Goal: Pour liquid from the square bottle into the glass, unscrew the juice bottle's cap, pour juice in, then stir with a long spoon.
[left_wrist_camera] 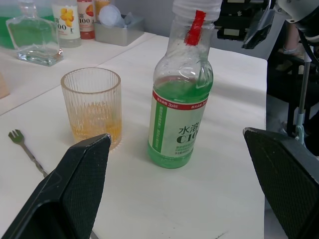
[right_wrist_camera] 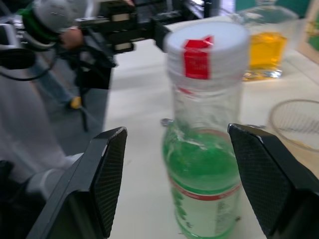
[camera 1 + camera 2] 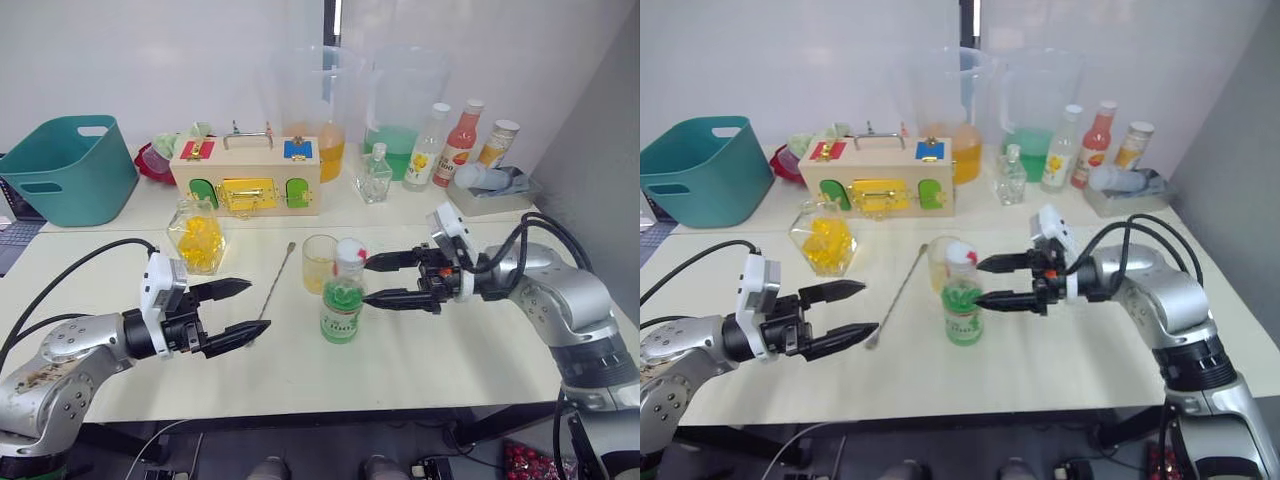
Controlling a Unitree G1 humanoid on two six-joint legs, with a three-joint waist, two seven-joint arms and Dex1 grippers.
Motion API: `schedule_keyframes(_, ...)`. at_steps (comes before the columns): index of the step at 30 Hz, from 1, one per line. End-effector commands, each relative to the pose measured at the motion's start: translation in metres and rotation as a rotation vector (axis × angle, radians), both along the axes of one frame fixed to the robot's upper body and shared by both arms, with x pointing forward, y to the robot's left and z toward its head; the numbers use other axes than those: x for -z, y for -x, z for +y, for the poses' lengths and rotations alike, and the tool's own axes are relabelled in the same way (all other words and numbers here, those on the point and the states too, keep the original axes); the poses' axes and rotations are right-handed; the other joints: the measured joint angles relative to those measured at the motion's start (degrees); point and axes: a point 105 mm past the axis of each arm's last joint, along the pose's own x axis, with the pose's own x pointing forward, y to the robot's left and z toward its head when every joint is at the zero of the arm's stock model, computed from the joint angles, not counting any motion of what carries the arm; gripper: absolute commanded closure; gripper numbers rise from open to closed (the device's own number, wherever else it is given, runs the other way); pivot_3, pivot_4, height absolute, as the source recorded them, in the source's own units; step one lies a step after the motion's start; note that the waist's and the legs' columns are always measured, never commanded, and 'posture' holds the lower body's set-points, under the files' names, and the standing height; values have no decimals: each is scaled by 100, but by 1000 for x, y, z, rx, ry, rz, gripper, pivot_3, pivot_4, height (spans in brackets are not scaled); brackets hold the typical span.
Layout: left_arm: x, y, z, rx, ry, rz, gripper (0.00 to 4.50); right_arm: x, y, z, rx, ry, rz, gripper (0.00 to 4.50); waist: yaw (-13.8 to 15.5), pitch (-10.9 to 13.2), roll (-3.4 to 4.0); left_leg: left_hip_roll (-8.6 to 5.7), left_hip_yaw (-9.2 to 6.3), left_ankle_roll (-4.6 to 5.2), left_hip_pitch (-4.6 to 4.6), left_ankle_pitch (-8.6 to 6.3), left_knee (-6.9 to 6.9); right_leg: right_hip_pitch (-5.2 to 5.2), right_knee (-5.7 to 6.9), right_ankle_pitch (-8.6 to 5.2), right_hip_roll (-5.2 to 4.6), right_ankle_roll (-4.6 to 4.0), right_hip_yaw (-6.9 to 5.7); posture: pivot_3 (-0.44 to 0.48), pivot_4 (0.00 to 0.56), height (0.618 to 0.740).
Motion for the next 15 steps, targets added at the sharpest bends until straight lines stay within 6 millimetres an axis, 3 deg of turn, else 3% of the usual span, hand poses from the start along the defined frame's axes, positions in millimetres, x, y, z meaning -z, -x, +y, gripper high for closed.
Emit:
schedule_keyframes(1, -11, 5, -1, -8, -10, -47, 0, -14, -5, 0, -79, -1, -91, 1075, 8, 0, 0, 0, 0, 0, 0, 0, 0, 0, 0, 0, 0, 0, 0, 0, 150, 740)
schedule_keyframes(7, -13, 8, -2, -25, -14, -56, 0, -12, -36, 6, -81, 22, -167, 1075, -22, 0, 0, 4, 3, -2, 7, -1, -3, -2, 2, 4, 3, -6, 0, 0, 150, 740)
schedule_keyframes(15, -17, 8, 2, -39, -28, -61, 0, -10, -35, 19, -180, 12, -150, 1075, 7, 1, 1, 2, 0, -10, -2, -5, -3, -12, 3, 7, 0, -10, 1, 0, 150, 740)
